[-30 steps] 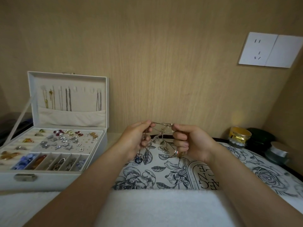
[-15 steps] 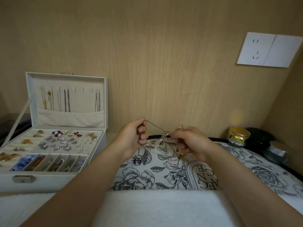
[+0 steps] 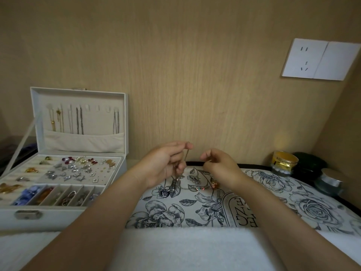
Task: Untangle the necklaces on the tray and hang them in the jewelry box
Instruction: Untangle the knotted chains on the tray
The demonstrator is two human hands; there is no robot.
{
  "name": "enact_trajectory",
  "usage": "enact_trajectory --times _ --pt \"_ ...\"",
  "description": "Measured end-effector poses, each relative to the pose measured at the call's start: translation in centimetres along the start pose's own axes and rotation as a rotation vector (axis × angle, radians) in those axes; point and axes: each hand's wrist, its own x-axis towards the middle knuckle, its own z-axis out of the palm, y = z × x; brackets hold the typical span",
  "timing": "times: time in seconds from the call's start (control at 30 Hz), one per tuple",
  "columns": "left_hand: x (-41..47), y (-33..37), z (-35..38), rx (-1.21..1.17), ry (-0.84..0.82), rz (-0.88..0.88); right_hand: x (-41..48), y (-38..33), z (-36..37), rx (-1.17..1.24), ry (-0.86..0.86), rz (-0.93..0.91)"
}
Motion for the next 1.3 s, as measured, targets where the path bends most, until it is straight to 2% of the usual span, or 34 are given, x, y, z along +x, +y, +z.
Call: enact_trajectory --times 0.1,0.23,0.4,0.57,0.77,0.9,1.0,1.17,1.3 --pt "-0.1 0.3 0.9 0.035 -0.062 -0.008 -0.3 -0.5 1.3 0.108 -0.122 -0.126" --pt "-0.2 1.0 1.3 0.059 -0.027 -0.001 -0.5 -0.7 2.0 0.268 -0.234 -0.159" --pt "0.0 0.8 0.6 0.302 0.157 0.115 -0.6 -0.2 1.4 0.166 -0.196 -0.113" --pt "0.4 -0.4 0.1 0.256 0.392 0.237 -0.5 0.0 0.7 0.237 -0.179 0.044" --pt "0.6 -2.2 0.4 0.302 0.459 0.244 0.1 0.9 0.4 0.155 -0.056 0.085" --pt "1.0 -3.4 -0.2 0.421 0.571 0.249 0.1 0.9 0.1 0.233 -0.107 0.068" --pt "0.9 -4.0 -0.1 0.387 0.569 0.218 0.2 1.0 0.0 0.205 -0.162 0.087" --pt "1.1 -4.7 0.1 0.373 0.544 0.244 0.3 1.4 -0.4 -0.068 -0.085 0.103" --pt "1.3 -4.8 0.0 0.330 0.559 0.233 0.2 1.2 -0.3 -0.048 -0.105 0.052"
